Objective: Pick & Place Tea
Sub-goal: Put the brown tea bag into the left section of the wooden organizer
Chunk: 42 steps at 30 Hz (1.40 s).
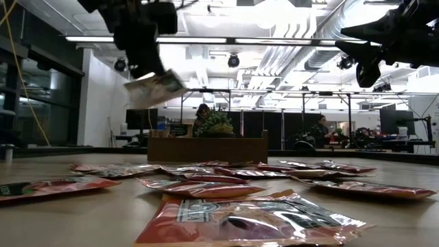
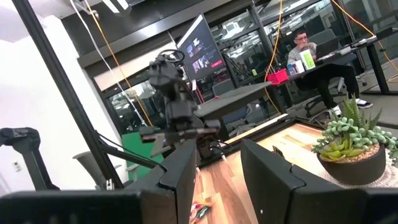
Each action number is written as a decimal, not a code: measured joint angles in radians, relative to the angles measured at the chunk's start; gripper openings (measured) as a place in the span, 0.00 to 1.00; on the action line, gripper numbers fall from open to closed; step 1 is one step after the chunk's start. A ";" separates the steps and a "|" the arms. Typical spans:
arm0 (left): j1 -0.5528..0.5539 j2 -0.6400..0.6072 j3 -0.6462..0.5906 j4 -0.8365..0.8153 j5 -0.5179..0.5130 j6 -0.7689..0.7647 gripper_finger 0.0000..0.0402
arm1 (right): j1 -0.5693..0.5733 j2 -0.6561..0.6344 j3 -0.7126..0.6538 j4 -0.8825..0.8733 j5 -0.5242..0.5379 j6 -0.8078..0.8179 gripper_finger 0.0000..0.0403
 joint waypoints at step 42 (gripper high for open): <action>0.349 -0.220 -0.669 1.243 -0.121 0.097 0.00 | 0.000 0.000 0.000 0.000 0.000 0.000 0.31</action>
